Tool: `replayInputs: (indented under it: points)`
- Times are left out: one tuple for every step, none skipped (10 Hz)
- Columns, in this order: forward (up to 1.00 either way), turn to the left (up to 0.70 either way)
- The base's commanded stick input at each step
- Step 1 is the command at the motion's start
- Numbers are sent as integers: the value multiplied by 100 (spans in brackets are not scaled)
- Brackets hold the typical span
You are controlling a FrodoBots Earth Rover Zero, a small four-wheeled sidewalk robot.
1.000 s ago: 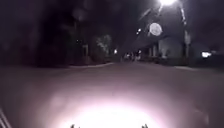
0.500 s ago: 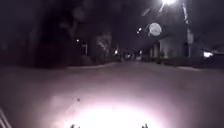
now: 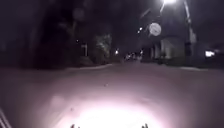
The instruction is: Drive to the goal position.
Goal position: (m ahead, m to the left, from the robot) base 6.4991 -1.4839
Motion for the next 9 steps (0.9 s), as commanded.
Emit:
replayInputs:
  points:
    - [70, 0]
    - [70, 0]
    - [70, 0]
    - [70, 0]
    - [70, 0]
    - [70, 0]
    - [70, 0]
    - [70, 0]
    - [70, -30]
